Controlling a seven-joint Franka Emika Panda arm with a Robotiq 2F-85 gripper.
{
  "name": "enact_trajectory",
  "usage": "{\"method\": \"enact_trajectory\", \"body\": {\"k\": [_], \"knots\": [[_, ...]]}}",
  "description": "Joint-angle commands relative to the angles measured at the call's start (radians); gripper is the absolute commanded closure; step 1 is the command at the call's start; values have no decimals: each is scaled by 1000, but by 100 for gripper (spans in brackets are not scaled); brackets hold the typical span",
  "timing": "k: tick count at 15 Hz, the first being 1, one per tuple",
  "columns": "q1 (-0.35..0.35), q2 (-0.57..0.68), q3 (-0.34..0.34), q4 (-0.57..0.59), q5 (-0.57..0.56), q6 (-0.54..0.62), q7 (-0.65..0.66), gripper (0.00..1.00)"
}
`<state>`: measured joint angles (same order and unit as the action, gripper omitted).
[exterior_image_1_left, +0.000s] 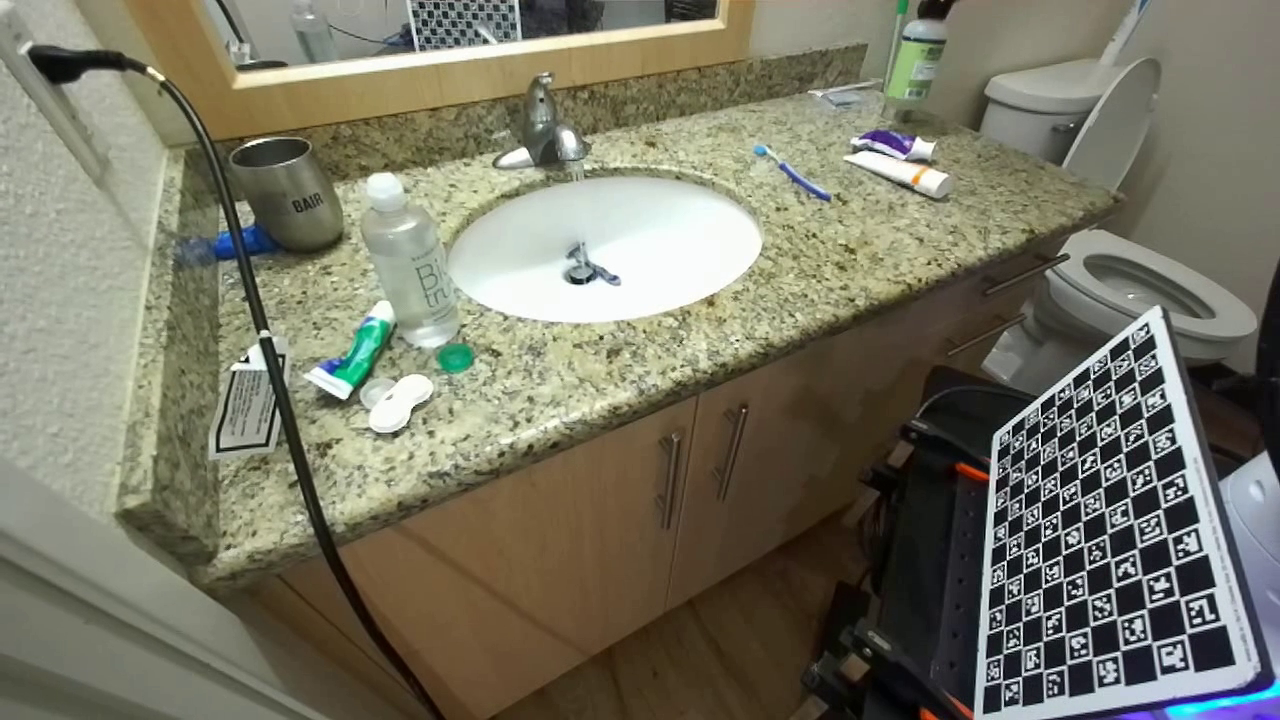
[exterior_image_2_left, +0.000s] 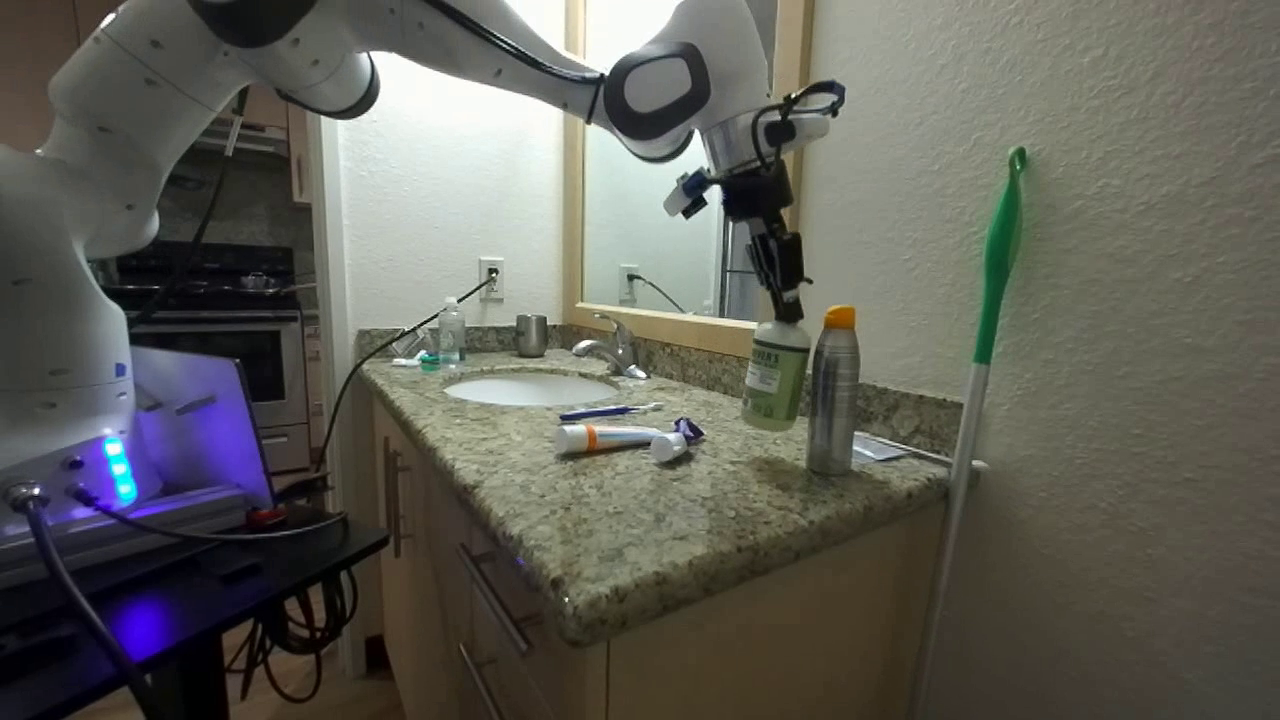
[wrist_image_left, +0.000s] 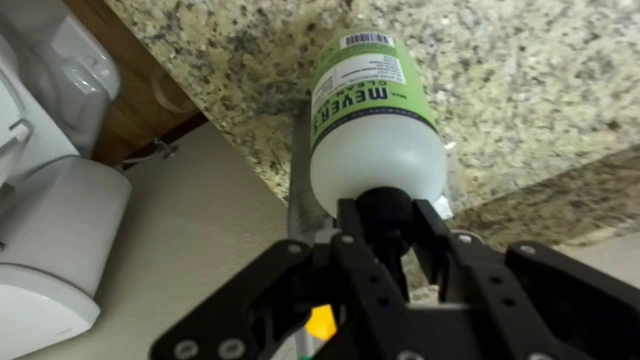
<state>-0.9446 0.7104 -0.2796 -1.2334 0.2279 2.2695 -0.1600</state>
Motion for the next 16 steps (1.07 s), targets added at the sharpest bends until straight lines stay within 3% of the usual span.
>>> {"method": "enact_trajectory", "body": {"k": [1, 5, 8, 16], "knots": [[23, 64, -42, 34, -118, -44, 22, 92], [21, 41, -38, 8, -186, -93, -20, 92], [5, 6, -9, -20, -175, -108, -89, 92], [-97, -198, 97, -176, 33, -114, -516, 92]]}}
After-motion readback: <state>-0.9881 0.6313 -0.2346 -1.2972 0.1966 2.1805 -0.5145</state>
